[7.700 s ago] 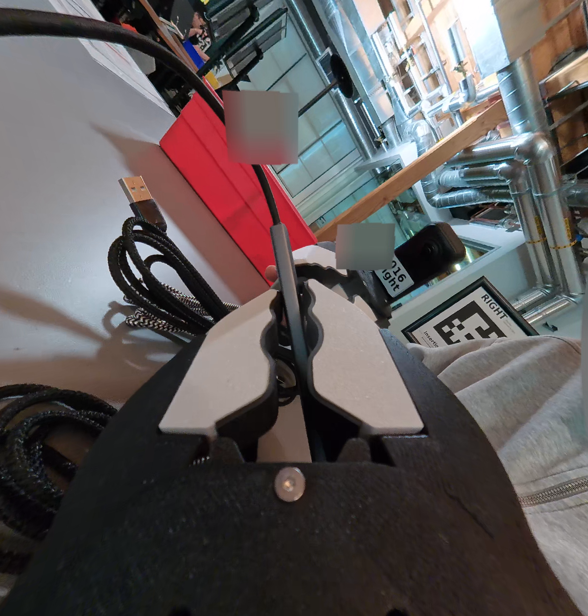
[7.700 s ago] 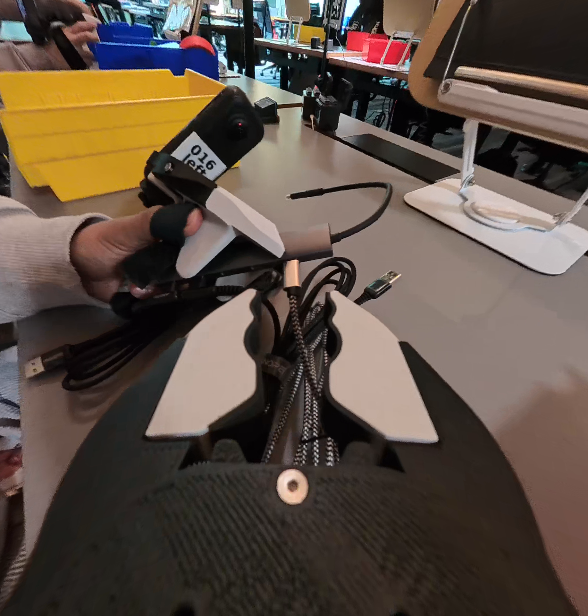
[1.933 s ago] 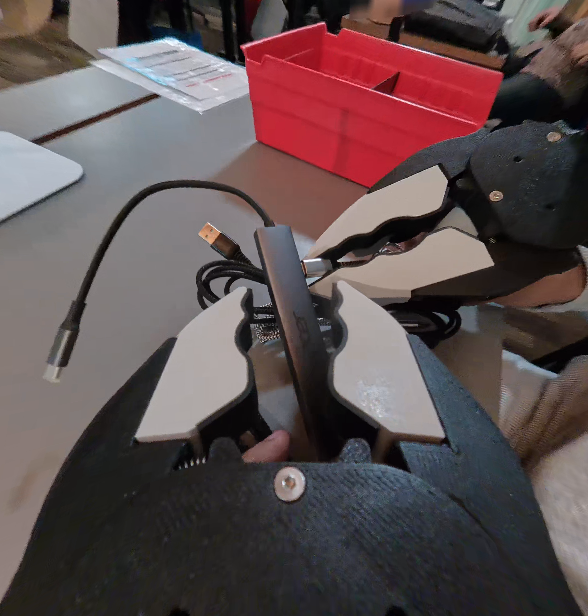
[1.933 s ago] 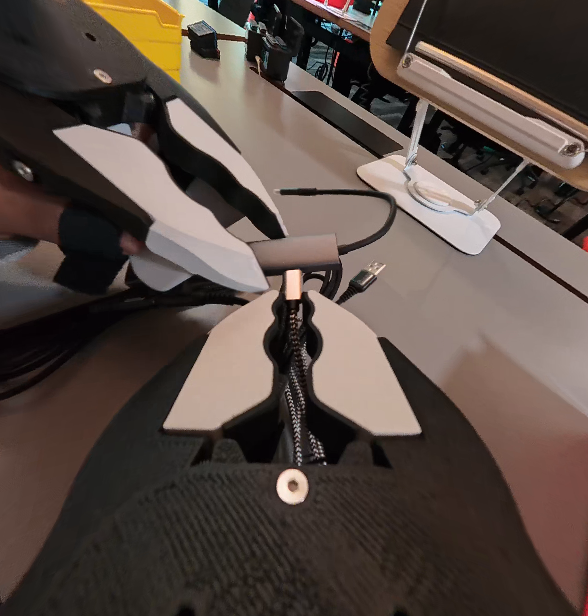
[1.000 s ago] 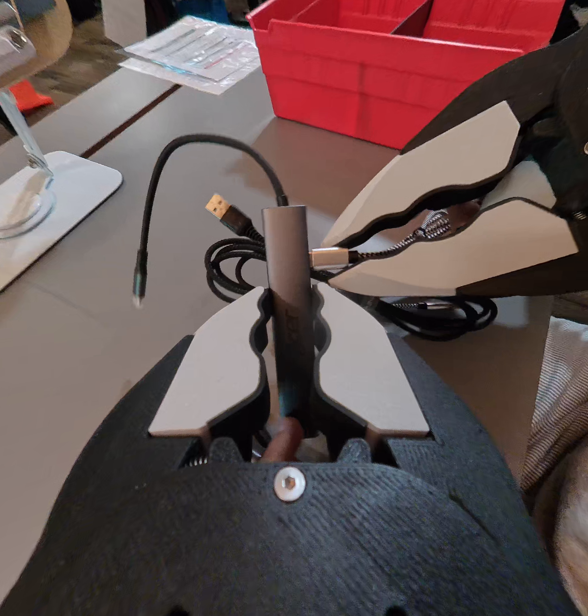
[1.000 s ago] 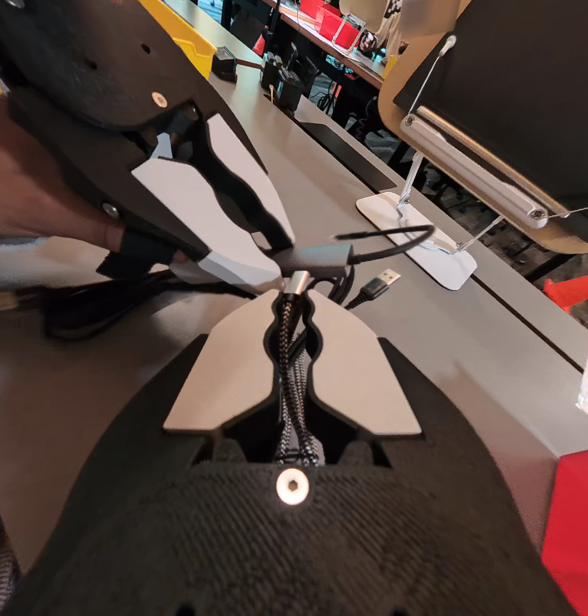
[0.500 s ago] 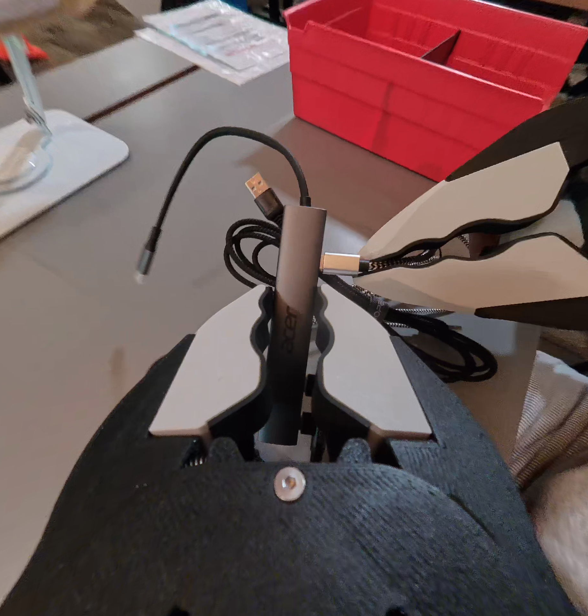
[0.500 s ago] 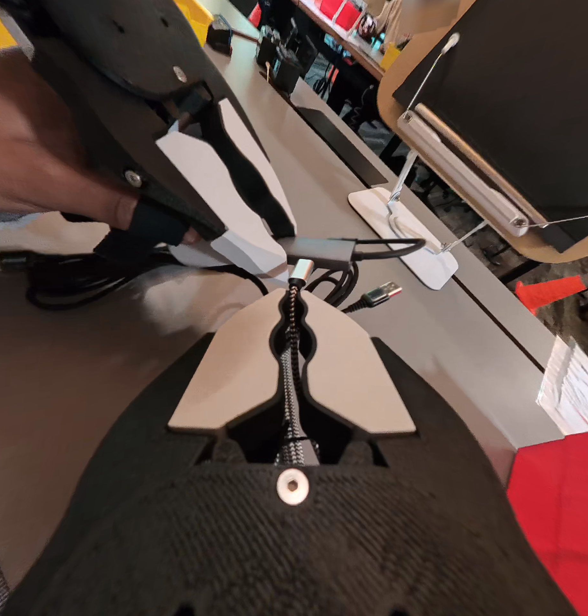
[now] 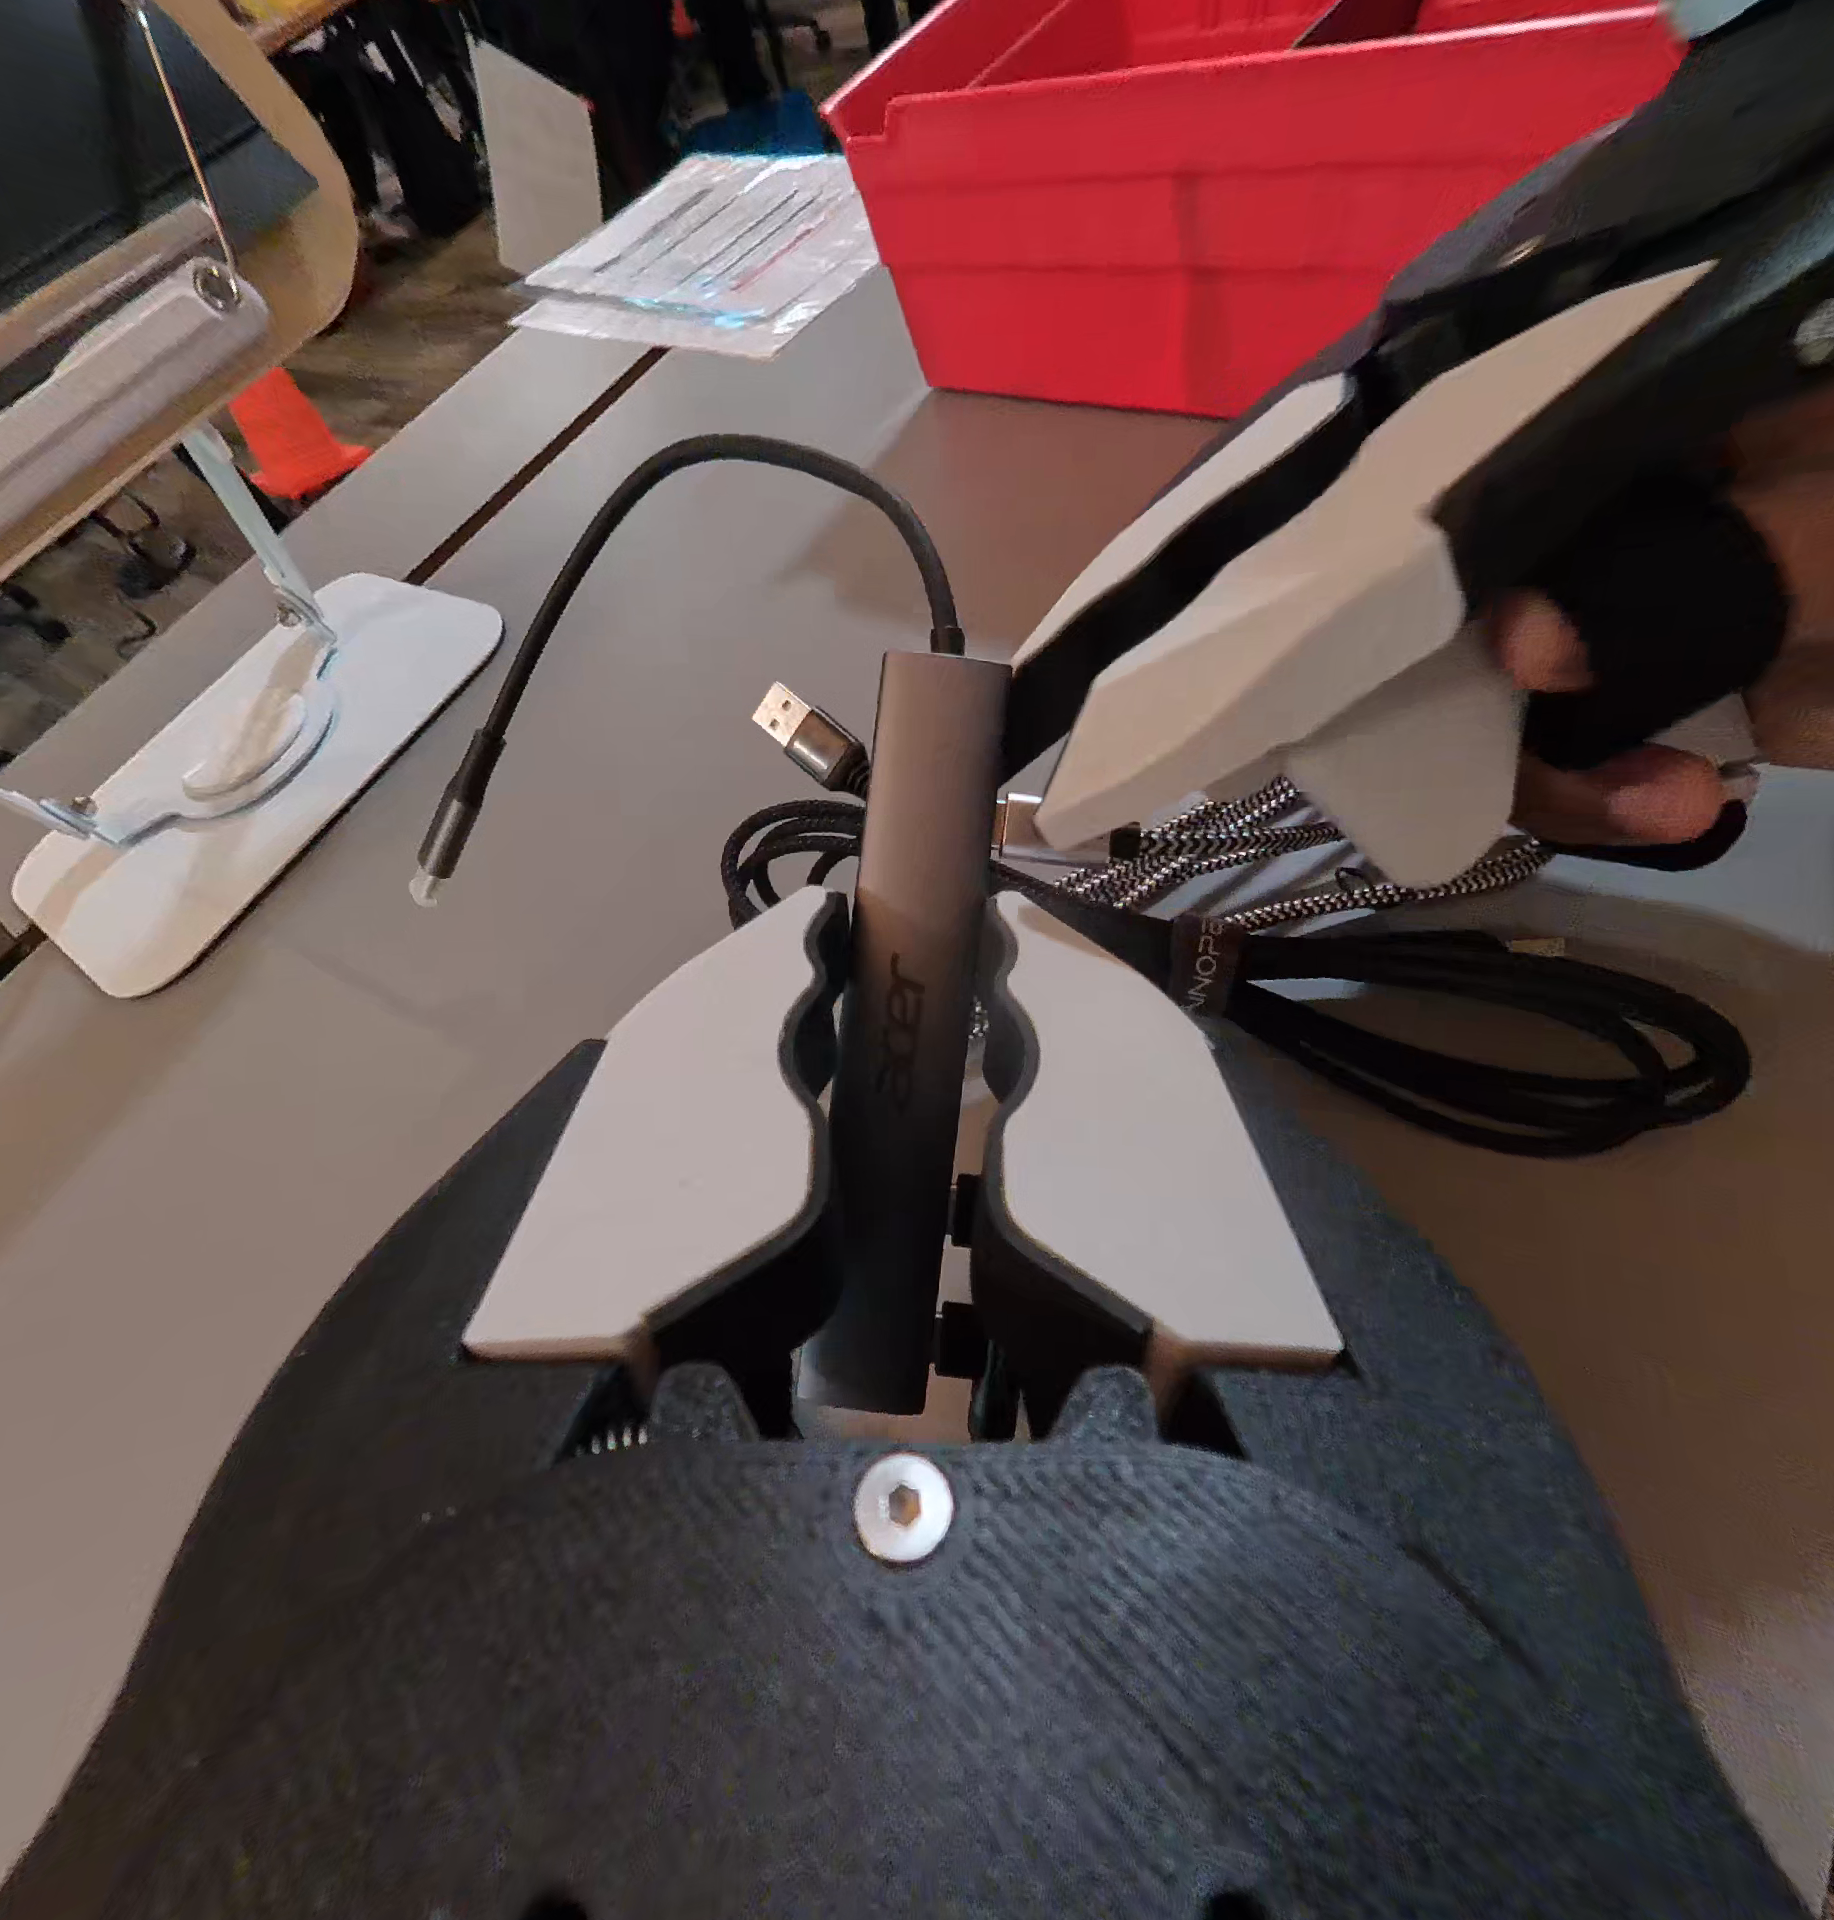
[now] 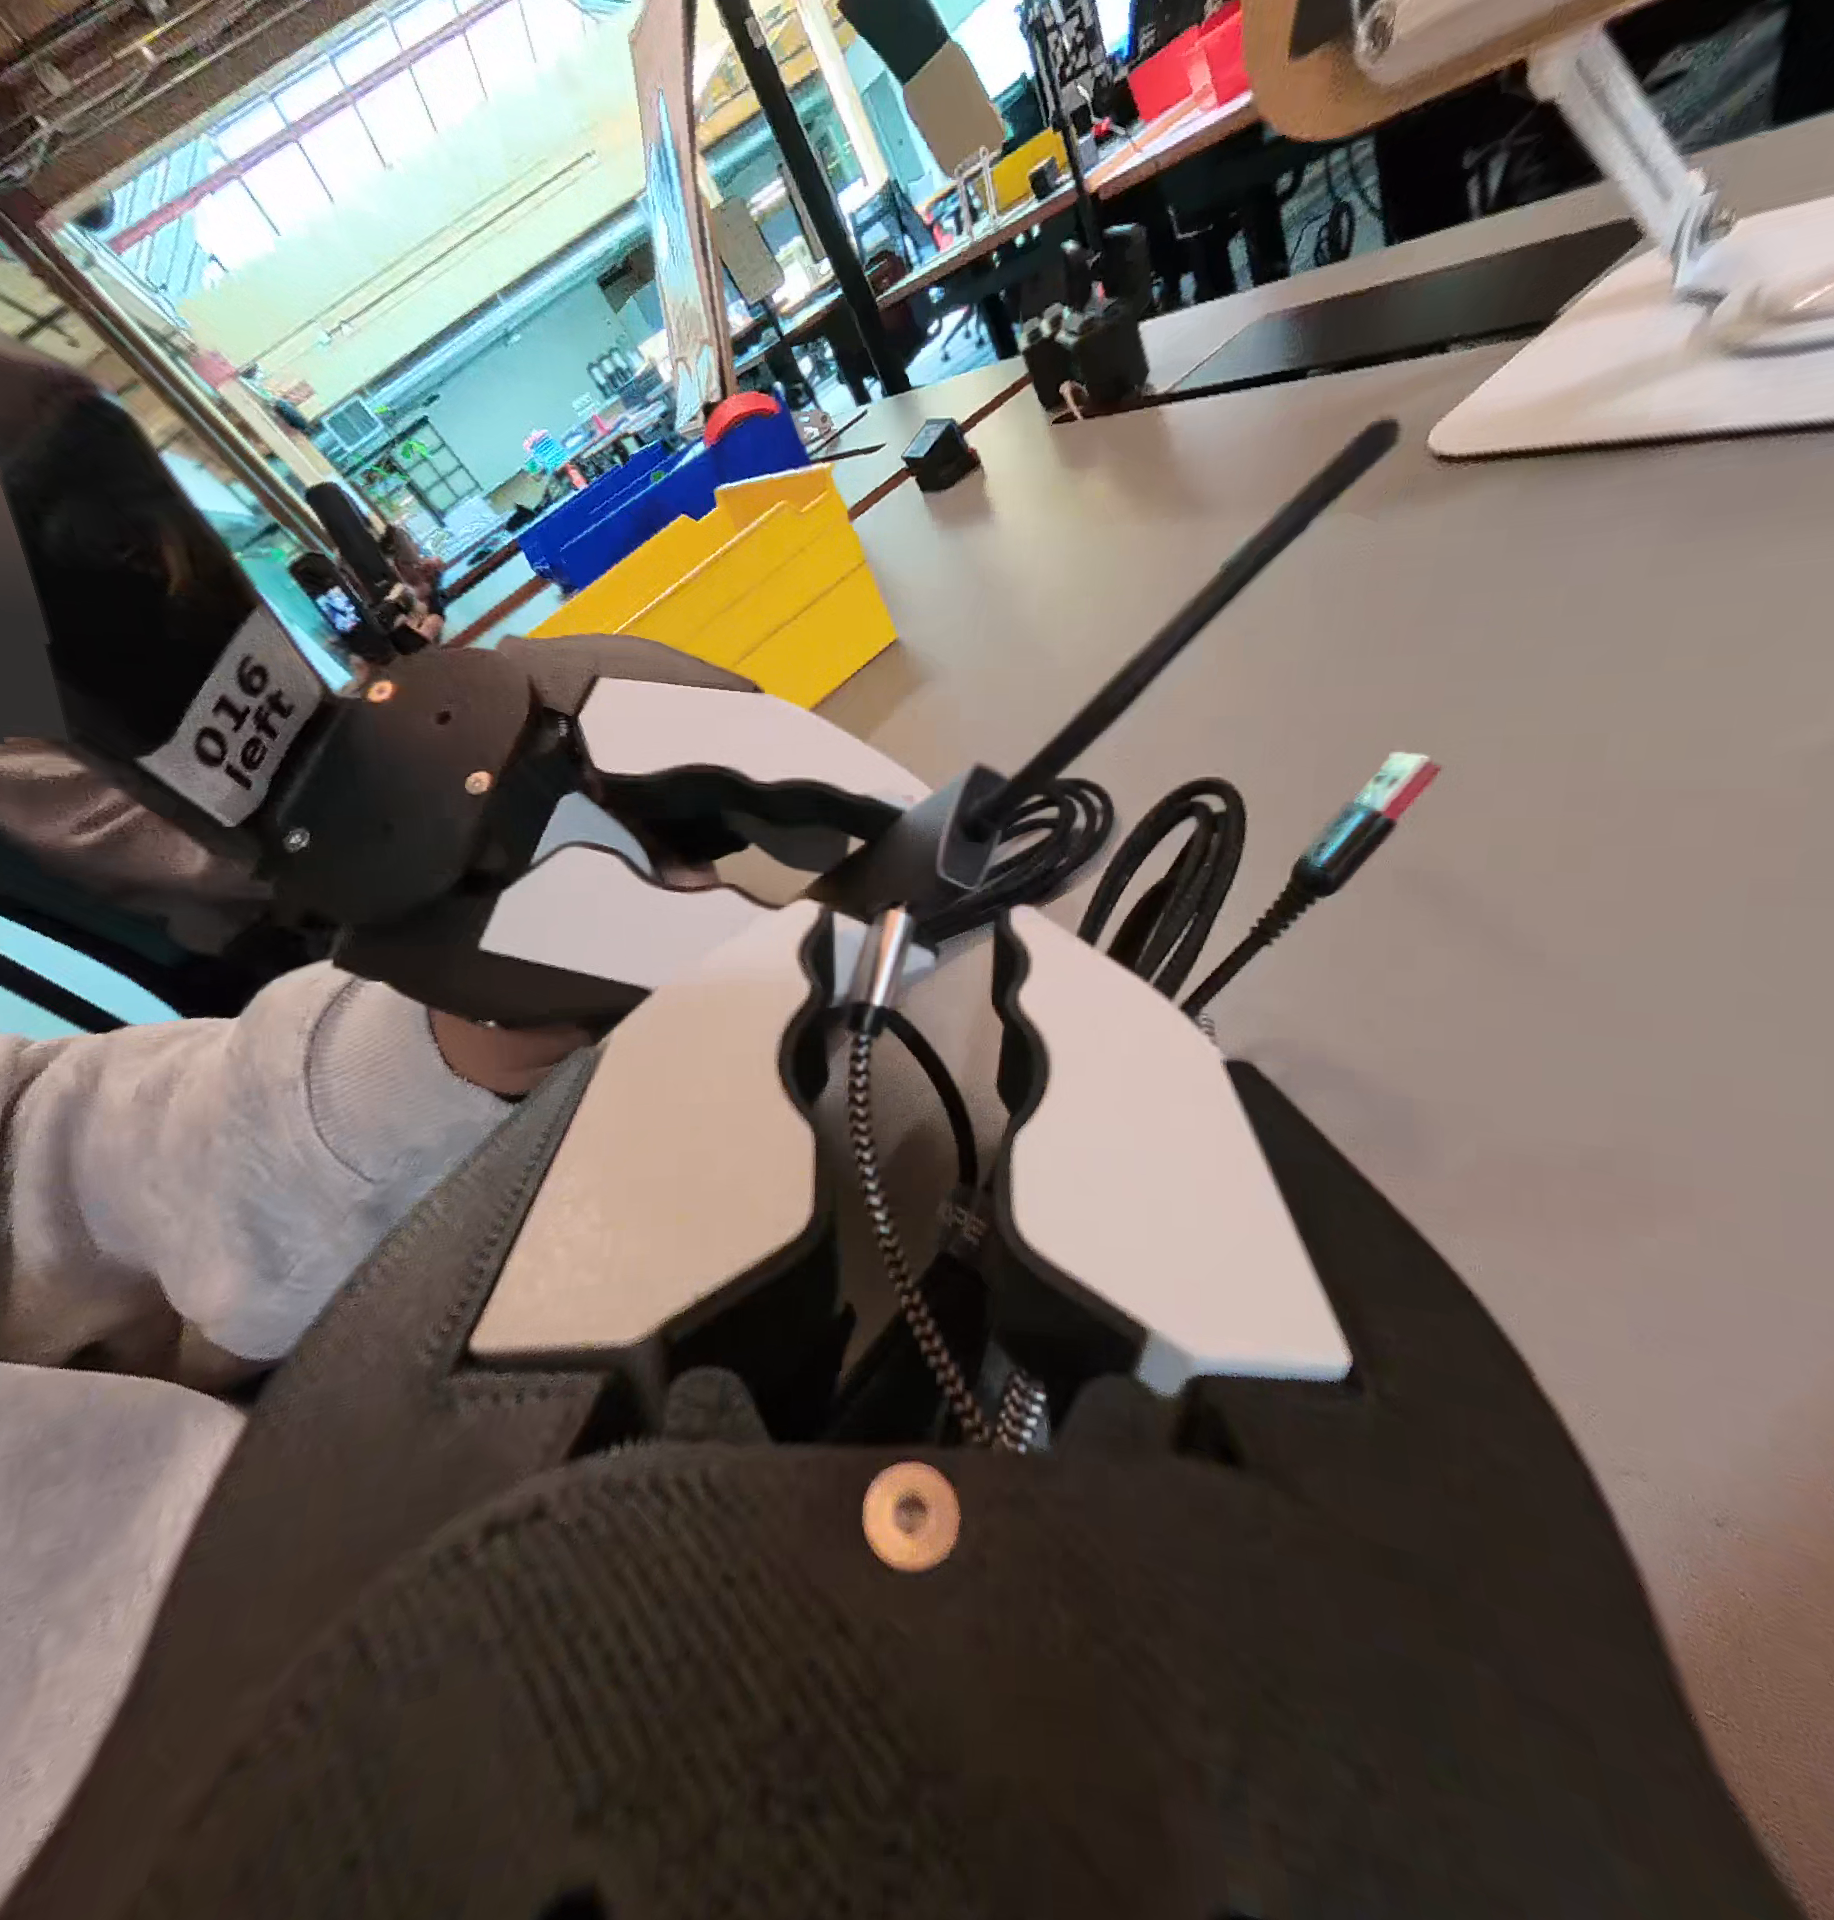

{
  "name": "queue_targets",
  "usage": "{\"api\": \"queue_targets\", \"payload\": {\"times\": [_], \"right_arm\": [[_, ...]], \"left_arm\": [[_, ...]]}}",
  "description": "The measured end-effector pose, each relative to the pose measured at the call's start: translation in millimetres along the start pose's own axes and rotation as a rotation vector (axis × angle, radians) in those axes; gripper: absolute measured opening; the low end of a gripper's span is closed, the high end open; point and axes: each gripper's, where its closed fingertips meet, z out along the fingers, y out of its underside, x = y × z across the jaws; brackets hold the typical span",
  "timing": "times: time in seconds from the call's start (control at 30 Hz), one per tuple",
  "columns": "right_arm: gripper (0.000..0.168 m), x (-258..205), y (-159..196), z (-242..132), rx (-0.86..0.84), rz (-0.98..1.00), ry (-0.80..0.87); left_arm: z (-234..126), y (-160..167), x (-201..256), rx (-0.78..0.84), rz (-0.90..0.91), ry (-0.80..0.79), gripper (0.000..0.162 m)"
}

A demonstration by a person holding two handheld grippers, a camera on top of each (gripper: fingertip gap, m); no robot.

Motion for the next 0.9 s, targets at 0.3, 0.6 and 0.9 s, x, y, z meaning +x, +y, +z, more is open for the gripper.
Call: {"api": "queue_targets", "payload": {"times": [0.3,0.6,0.9], "right_arm": [[0.009,-5.8,6.2,5.3,-0.057,0.022,-0.009],[0.007,-4.2,-2.3,3.5,0.018,0.2,0.026],[0.007,1.3,-3.3,0.0,0.08,0.258,0.105]], "left_arm": [[-0.8,-3.6,-1.6,0.03,-0.013,-0.011,0.025],[1.3,-8.6,-4.6,0.032,-0.133,0.023,0.026],[7.5,-6.5,-2.9,-0.024,-0.2,0.077,0.028]]}}
